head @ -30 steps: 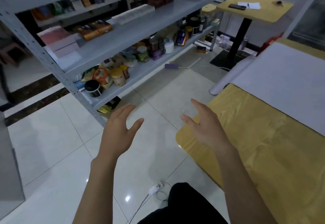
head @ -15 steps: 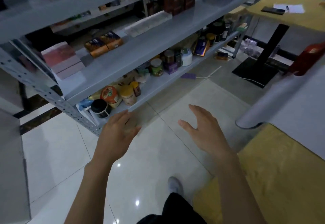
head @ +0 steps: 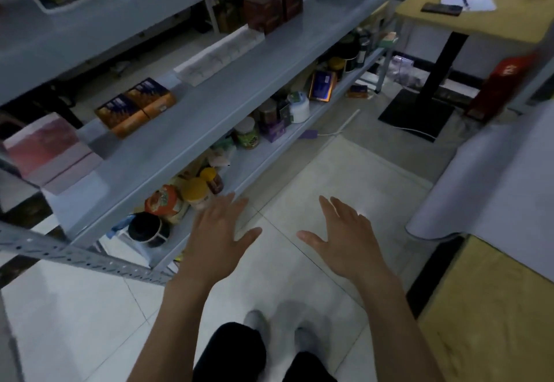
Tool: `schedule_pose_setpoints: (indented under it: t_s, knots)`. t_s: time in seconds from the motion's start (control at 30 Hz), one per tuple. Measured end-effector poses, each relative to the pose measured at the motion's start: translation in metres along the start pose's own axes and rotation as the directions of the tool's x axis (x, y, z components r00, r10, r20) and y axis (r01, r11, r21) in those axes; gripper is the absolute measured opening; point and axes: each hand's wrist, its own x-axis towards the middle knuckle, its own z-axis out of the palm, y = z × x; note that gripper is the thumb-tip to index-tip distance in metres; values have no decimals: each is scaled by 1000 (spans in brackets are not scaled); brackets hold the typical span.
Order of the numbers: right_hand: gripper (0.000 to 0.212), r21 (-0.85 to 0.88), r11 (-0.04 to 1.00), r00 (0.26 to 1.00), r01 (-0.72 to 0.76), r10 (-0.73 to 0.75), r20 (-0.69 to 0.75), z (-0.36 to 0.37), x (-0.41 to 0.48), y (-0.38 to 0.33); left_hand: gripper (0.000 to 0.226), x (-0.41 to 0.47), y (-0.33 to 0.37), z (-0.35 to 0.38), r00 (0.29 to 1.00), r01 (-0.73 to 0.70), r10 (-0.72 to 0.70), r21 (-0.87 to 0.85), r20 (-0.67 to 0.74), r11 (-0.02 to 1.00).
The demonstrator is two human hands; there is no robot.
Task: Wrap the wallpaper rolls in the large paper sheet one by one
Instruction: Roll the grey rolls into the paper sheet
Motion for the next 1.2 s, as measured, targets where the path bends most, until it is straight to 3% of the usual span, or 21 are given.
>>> schedule_pose_setpoints:
  t_s: [0.13, 0.23, 0.33, 0.43, 0.53, 0.73, 1.0, 1.2]
  knots:
    - [81, 92, 992, 992, -88, 96, -83, 5, 23, -12, 70, 41, -13, -2, 997, -80, 81, -101, 4, 992]
    - [80, 248, 957, 963, -153, 200, -179, 3, 38, -25, 66, 72, -27, -6, 991, -101, 121, -297, 53, 950]
    - [78, 503, 839, 896, -207, 369, -247, -2, 49, -39, 53, 96, -43, -15, 990, -52, 112, -527, 82, 848]
    - [75, 641, 737, 815, -213, 496, -299, -5, 51, -46, 44, 119, -61, -22, 989, -6, 99, -633, 111, 774]
    - [73, 696, 680, 751, -229, 579, -319, -7, 47, -46, 50, 141, -64, -23, 975, -8, 151, -659, 161, 752]
    - [75, 698, 659, 667, -280, 657, -352, -16, 56, -19, 41, 200, -25, -3, 929, -103, 301, -629, 216, 771]
    - [77, 774, 559, 506, -299, 780, -368, -56, 96, 79, 40, 310, 90, 53, 822, -305, 521, -594, 231, 744]
    - [85, 797, 490, 441, -353, 838, -320, -92, 126, 147, 40, 382, 182, 92, 739, -337, 596, -594, 314, 731]
